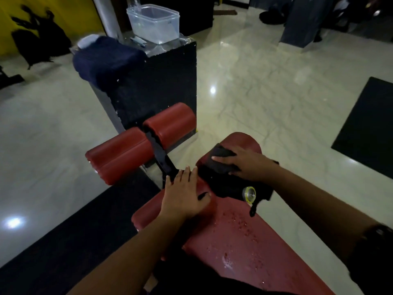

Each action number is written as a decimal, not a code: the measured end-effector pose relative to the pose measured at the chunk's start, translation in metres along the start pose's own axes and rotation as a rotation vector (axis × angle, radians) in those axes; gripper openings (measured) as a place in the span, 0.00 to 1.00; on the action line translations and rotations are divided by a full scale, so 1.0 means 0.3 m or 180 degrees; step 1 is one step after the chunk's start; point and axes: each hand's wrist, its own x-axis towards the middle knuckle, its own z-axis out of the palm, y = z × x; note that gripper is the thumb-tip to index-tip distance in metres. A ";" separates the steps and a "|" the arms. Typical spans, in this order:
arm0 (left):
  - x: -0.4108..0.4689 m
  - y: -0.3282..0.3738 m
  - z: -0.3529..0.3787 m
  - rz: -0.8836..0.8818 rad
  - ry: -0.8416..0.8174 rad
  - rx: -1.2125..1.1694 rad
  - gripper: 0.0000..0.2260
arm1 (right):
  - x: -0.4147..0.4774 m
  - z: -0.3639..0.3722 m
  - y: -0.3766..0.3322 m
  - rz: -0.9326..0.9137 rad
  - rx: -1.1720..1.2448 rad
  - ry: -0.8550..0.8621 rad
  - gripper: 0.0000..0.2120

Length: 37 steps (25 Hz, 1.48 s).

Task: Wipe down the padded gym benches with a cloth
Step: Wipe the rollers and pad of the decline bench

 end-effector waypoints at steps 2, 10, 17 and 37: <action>-0.001 0.005 0.002 -0.0021 0.0053 0.0032 0.39 | -0.170 0.135 0.036 0.0174 0.0138 0.0571 0.41; 0.004 0.013 -0.001 -0.0038 0.0028 0.0063 0.38 | -0.145 0.114 -0.012 0.0908 0.0280 0.1103 0.31; 0.000 -0.001 -0.010 0.0010 -0.0038 -0.0033 0.38 | 0.286 -0.149 -0.015 0.0584 -0.0347 -0.0132 0.22; 0.018 -0.014 0.022 0.0772 0.0069 0.0213 0.32 | -0.144 0.255 0.112 0.1068 0.1354 0.1983 0.29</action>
